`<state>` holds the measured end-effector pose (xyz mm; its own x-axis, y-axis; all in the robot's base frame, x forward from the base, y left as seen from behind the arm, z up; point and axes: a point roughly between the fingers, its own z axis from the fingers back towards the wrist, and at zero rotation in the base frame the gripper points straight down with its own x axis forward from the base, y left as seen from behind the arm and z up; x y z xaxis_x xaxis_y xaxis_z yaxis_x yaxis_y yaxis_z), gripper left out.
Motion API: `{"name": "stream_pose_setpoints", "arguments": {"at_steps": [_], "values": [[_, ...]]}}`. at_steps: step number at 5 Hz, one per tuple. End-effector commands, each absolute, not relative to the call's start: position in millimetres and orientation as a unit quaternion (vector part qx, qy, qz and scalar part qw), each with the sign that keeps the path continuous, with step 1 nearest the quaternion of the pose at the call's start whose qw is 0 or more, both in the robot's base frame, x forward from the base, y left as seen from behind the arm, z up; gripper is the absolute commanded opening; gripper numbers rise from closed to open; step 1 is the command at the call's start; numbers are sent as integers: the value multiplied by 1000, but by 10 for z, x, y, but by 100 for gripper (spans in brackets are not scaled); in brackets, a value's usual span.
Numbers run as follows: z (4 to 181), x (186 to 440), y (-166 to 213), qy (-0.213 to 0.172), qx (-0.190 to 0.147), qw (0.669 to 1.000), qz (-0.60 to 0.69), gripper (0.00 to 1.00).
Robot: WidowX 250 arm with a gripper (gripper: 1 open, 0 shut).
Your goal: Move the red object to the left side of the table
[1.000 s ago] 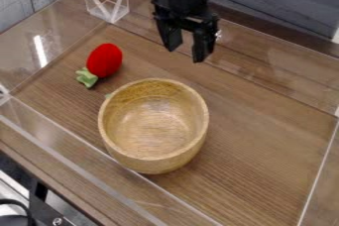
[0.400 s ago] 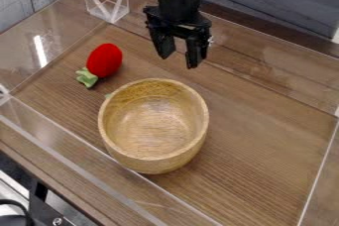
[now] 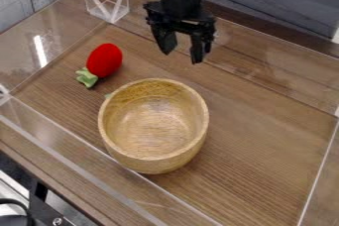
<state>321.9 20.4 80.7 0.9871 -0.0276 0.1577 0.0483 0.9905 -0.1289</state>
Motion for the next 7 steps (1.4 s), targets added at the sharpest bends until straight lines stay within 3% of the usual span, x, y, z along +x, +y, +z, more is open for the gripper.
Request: {"name": "stream_pose_setpoints", "arguments": {"at_steps": [1, 3, 4, 5, 6, 7], "values": [[776, 3242, 143, -88, -62, 994, -31, 100], [783, 3124, 474, -83, -59, 994, -31, 100], [845, 3060, 868, -98, -43, 994, 9, 100], [902, 3008, 1206, -110, -26, 992, 49, 0], [909, 2977, 1373, -114, -15, 990, 85, 100], [919, 3005, 1412, -110, -9, 990, 84, 100]]}}
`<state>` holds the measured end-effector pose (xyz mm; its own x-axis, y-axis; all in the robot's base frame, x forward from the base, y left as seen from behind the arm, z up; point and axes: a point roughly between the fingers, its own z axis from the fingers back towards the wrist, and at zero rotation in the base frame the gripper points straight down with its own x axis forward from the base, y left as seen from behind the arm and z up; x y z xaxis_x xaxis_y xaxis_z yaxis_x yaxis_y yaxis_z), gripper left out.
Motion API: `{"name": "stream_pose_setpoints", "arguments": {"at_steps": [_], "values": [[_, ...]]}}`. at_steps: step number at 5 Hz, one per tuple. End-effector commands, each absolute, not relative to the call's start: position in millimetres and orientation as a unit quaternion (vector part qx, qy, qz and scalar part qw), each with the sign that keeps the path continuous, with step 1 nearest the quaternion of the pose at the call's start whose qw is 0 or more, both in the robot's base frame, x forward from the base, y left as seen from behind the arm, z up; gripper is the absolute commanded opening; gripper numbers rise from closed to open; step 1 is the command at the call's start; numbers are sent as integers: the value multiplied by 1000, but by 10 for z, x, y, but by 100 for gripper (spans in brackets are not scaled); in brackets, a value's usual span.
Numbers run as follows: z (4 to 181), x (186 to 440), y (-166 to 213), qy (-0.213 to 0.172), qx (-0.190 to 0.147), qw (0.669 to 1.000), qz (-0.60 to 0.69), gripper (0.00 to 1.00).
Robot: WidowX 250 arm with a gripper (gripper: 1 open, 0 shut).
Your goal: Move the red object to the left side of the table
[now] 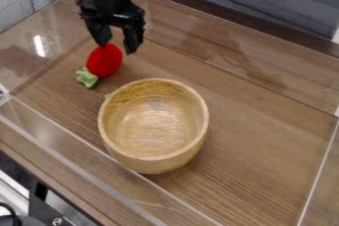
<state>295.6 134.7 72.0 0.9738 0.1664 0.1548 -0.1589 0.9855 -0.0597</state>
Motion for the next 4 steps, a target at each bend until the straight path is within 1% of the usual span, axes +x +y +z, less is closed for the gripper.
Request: {"name": "stream_pose_setpoints", "arguments": {"at_steps": [1, 3, 4], "values": [[922, 3030, 1456, -107, -3, 991, 84, 100], [648, 3060, 1638, -100, 3, 994, 43, 100], [553, 3059, 1819, -95, 8, 993, 76, 100]]}}
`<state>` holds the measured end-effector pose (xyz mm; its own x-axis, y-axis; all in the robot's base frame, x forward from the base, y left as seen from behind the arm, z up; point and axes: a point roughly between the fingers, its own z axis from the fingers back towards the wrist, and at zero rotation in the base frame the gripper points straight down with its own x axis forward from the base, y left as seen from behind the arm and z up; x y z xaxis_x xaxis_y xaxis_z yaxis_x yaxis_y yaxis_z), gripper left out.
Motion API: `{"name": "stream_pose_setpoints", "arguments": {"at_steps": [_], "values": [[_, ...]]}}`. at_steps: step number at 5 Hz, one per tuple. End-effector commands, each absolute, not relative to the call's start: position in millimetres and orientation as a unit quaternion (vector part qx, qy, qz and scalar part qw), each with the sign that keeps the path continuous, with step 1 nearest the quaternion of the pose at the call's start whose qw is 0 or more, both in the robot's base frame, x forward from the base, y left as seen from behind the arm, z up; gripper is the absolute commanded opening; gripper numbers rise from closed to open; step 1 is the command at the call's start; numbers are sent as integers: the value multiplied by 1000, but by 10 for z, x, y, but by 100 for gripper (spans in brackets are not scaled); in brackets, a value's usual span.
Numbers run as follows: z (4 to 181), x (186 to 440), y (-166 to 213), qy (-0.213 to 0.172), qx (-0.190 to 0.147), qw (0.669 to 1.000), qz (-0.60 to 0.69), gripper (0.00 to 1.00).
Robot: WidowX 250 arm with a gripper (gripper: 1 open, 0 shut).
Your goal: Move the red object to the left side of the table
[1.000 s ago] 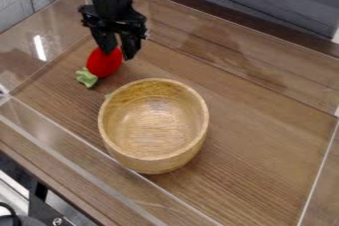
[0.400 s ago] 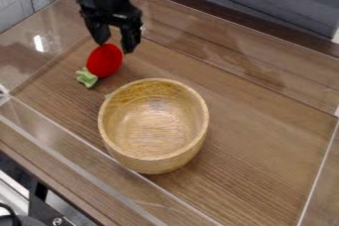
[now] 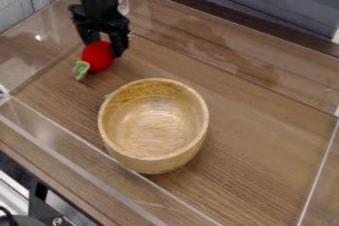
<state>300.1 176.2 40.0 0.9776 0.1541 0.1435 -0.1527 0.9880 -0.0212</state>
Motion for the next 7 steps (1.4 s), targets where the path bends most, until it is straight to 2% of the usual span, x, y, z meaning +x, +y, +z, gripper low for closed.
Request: {"name": "stream_pose_setpoints", "arguments": {"at_steps": [1, 2, 3, 4, 6, 7], "values": [[466, 3033, 1944, -89, 8, 991, 104, 100], [420, 2964, 1929, -85, 2, 992, 93, 0], [382, 2906, 1898, -80, -11, 993, 81, 100], [351, 2857, 1870, -77, -20, 994, 70, 100], [478, 3032, 2046, -74, -33, 995, 52, 100], [507, 2983, 1974, -73, -34, 993, 92, 0]]}}
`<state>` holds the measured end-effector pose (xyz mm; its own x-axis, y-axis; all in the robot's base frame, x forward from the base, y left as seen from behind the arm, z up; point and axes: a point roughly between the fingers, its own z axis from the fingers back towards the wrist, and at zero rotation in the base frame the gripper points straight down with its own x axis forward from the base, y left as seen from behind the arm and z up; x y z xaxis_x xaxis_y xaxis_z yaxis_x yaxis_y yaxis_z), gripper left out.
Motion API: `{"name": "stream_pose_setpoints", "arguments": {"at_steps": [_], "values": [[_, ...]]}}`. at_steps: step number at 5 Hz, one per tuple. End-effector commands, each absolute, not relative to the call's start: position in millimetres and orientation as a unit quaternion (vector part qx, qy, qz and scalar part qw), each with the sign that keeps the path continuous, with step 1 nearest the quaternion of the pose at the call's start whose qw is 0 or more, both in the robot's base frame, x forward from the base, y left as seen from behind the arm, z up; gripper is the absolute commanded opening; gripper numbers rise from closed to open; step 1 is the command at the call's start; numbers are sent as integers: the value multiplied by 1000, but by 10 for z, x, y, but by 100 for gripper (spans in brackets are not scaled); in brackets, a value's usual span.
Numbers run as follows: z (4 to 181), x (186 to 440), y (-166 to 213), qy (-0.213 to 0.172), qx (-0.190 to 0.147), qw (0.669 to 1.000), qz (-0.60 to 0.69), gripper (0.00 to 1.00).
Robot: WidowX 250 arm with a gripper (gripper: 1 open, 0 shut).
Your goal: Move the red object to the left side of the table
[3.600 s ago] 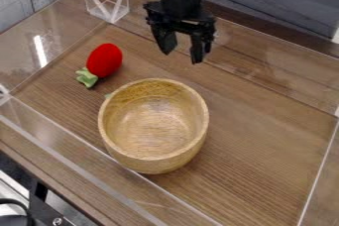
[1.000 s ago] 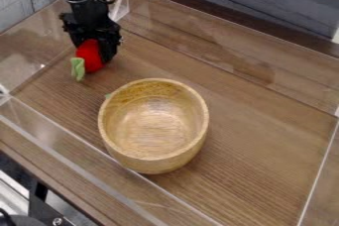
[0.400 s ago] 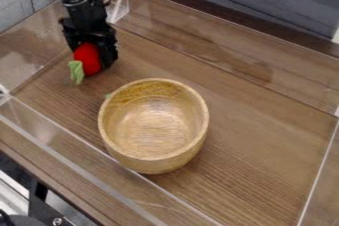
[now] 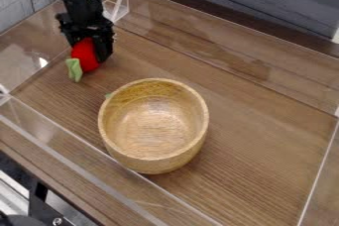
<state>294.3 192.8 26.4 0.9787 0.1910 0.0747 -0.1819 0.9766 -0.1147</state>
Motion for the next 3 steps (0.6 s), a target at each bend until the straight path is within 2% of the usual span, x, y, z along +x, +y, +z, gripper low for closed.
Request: {"name": "stream_pose_setpoints", "arguments": {"at_steps": [1, 2, 3], "values": [[545, 2940, 1889, -72, -36, 988, 129, 0], [477, 2984, 1864, -66, -40, 991, 111, 100], [407, 3033, 1832, -61, -44, 993, 93, 0]]}}
